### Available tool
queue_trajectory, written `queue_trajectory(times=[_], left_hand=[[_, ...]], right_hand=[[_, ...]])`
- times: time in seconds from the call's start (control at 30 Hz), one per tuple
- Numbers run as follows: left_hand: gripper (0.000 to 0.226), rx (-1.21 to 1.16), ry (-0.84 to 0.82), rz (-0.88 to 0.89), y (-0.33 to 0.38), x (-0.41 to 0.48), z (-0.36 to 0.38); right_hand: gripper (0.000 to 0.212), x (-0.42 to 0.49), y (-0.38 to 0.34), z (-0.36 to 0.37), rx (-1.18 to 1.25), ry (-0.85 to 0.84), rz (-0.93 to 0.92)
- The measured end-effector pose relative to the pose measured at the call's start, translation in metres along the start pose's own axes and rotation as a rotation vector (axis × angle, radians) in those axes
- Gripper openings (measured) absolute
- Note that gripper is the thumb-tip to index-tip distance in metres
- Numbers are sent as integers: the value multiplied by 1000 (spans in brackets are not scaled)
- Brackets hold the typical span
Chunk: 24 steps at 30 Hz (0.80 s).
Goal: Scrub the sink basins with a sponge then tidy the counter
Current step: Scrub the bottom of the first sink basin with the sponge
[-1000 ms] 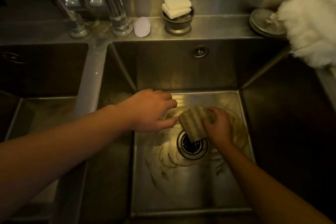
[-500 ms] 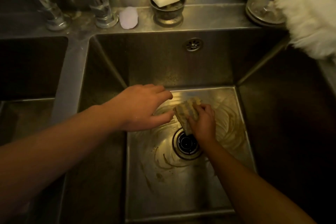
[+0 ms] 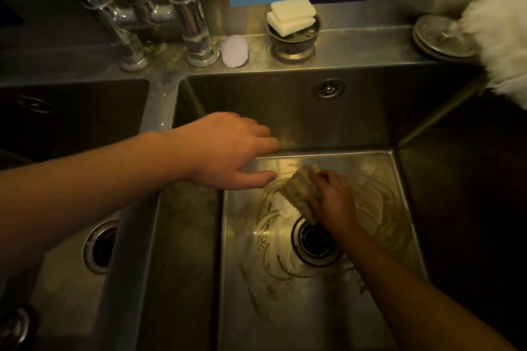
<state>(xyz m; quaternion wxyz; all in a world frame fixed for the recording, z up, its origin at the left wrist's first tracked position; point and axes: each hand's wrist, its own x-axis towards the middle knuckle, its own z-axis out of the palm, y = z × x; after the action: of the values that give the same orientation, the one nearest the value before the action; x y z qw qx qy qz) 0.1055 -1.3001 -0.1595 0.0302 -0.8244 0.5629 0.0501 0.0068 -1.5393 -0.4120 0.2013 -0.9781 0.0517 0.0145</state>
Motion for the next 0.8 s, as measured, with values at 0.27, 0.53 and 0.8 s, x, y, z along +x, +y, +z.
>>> queue_trajectory(times=[0.27,0.53,0.8], left_hand=[[63,54,47,-9,-3,1,15],[73,-4,34,-37,-3,3,17],[69,-35,30,-55,-2,3,17]], right_hand=[[59,20,-25,4,33,-81,5],[37,-6,-85,24,155,-156,-221],[59,12,-43,11,14,-82,-51]])
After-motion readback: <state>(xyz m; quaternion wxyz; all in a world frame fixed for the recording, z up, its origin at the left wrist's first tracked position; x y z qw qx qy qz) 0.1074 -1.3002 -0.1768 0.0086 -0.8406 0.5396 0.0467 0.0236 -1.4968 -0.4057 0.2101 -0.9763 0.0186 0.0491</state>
